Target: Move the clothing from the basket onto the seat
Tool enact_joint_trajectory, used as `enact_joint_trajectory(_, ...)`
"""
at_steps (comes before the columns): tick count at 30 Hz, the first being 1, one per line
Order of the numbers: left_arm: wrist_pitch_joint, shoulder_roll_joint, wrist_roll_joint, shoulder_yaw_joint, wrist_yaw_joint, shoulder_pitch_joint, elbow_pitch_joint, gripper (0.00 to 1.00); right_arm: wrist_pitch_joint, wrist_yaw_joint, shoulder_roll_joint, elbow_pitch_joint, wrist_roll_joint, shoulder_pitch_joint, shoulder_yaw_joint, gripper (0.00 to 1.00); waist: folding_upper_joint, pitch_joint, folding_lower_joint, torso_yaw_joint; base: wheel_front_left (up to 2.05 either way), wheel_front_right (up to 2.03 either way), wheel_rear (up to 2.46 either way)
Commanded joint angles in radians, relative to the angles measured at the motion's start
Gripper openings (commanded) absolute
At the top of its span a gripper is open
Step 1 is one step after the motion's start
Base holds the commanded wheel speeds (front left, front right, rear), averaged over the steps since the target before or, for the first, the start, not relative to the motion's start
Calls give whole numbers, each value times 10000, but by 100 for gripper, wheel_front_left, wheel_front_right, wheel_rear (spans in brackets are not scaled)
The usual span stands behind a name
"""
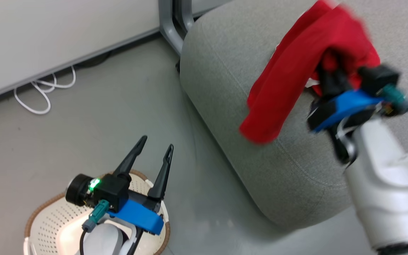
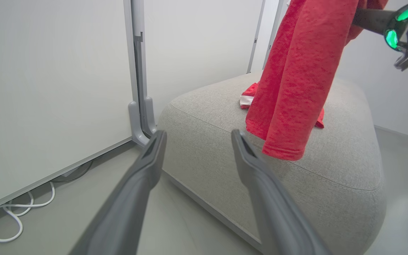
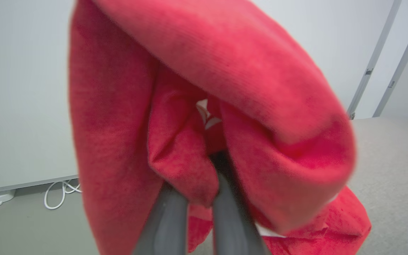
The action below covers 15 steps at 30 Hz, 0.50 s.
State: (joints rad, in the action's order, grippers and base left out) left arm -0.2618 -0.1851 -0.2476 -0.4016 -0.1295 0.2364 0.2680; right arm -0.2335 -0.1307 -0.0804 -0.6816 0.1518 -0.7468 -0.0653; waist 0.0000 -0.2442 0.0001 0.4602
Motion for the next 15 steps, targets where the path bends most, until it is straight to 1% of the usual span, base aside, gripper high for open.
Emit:
enact_joint_trajectory(1,-47,-103,79,-11,-14,267,-102,100,102,-1,-135,151,-105,-476,315,0,0,-510,-1,-99,0,0,0)
enact_joint_trajectory(4,-48,-186,141,-30,-14,437,-212,100,302,-1,-347,283,-204,-957,775,0,0,-887,-1,-179,0,0,0)
enact_joint_trajectory(8,-47,-393,354,-159,-14,841,-447,100,853,-1,-719,693,179,-1950,1651,0,0,-1707,-1,-381,0,0,0)
enact_joint_trajectory(10,-47,-490,452,-236,-14,1026,-567,100,1159,1,-1046,925,343,-2390,1982,0,0,-2103,-1,-477,0,0,0)
enact_joint_trajectory(15,-47,-813,669,-382,-14,1614,-958,100,1597,-1,-2057,1411,-42,-3284,3025,0,0,-3182,-1,-681,0,0,0)
